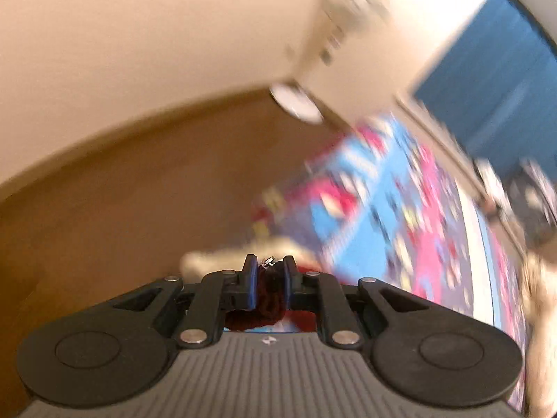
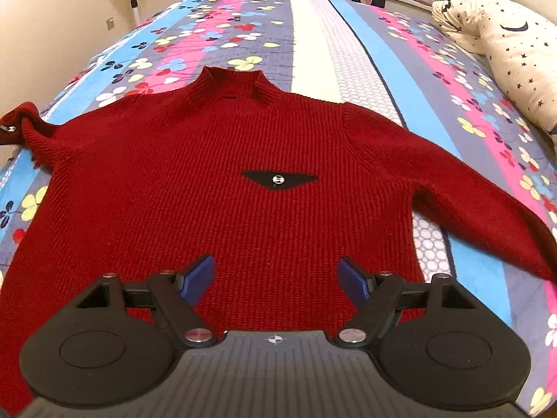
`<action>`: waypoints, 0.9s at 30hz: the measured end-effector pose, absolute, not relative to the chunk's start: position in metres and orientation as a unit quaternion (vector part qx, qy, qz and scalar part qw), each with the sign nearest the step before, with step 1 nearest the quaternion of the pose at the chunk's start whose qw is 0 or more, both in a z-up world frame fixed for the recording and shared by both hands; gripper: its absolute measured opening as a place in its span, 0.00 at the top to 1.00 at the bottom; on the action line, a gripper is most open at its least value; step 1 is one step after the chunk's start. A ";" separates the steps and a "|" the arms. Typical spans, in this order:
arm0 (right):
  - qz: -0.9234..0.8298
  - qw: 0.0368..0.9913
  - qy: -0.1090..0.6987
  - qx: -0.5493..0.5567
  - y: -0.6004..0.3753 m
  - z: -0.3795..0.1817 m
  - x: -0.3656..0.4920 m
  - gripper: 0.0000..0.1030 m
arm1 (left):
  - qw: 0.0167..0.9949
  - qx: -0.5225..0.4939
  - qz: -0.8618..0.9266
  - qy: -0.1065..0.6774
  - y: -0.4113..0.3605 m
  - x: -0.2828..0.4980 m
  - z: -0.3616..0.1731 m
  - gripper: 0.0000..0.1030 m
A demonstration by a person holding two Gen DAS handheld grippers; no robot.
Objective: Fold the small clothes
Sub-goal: 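Lift the sleeve with the left gripper, lay it across the body, open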
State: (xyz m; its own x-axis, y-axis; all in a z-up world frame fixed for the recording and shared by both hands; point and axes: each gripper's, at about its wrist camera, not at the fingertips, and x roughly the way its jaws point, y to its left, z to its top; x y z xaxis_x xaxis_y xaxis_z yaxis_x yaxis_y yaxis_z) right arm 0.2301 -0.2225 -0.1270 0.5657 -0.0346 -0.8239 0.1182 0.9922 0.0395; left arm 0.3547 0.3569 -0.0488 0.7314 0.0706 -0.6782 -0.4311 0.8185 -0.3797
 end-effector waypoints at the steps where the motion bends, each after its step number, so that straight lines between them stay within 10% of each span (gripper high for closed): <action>1: -0.041 0.883 0.465 0.044 -0.220 -0.128 0.231 0.23 | 0.892 -0.266 0.159 0.330 0.368 0.358 -0.040 0.87; 5: -0.033 0.879 0.474 0.034 -0.211 -0.131 0.232 0.23 | 0.880 -0.287 0.233 0.298 0.409 0.368 -0.032 0.76; 7: -0.030 0.877 0.478 0.032 -0.207 -0.132 0.233 0.23 | 0.867 -0.305 0.243 0.311 0.421 0.372 -0.046 0.34; 10: -0.027 0.877 0.480 0.027 -0.204 -0.133 0.233 0.23 | 0.850 -0.326 0.259 0.322 0.421 0.362 -0.074 0.11; 27: -0.003 0.879 0.477 -0.009 -0.182 -0.130 0.232 0.23 | 0.758 -0.485 0.153 0.407 0.382 0.335 -0.234 0.11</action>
State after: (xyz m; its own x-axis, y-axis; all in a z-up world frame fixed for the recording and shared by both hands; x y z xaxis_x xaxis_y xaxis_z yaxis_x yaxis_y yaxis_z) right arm 0.2316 -0.1824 -0.1304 0.5450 -0.0145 -0.8383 -0.0029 0.9998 -0.0192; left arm 0.3350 0.3822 -0.2343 0.6218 -0.1630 -0.7660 -0.6274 0.4818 -0.6118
